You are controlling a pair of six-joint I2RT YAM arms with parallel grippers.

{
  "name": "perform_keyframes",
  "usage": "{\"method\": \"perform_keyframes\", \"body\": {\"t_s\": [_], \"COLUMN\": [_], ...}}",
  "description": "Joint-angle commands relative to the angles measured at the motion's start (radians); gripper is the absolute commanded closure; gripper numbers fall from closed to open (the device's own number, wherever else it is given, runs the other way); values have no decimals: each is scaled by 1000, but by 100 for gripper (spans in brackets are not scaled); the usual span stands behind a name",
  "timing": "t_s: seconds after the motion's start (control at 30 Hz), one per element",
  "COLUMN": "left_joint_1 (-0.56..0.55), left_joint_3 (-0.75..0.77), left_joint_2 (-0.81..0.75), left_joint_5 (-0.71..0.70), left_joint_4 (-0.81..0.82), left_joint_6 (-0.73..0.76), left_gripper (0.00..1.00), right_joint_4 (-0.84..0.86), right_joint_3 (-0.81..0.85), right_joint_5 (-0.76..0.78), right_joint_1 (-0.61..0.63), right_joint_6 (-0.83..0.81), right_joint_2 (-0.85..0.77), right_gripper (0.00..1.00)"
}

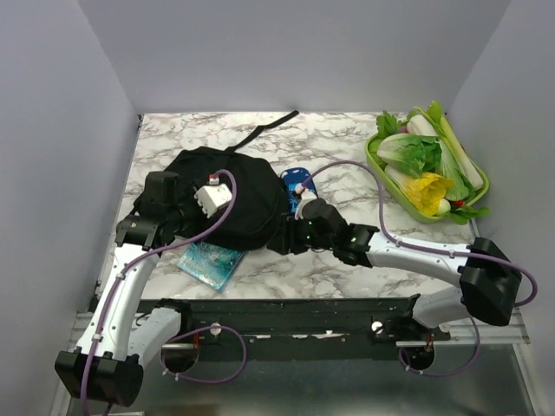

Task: Pack the student bag
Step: Place the book in the student bag, then pick up the book from the center of the board.

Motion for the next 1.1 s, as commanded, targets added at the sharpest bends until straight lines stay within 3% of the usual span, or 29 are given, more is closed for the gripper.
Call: {"method": "perform_keyframes", "body": {"t_s": [0.0,0.2,0.37,0.53,0.73,1.07], "left_joint_1": [65,180,260,264,250,192], "left_joint_3": [-17,-66,-70,-133,-95,85], "left_joint_2": [8,100,260,333,494,642], "left_joint_5": [152,165,164,51,-46,-83], "left_joint_4": [-313,-287,-331,-44,193,296], "left_joint_6": [400,433,494,377,240,70], "left_gripper": [22,25,29,30,32,33], "right_joint_4": [148,171,73,19,15,-60], "right_joint_3": [-49,59,241,329,355,494], "right_joint_5": [-153,-224,-123,3,75,93], "right_joint_1": [27,29,27,7,-57,-117], "right_joint_6": [-69,-100,-123,-132,-105,-86], "right_joint_2": [76,278,416,480,515,601], "right_gripper": [48,44,45,45,45,42]}}
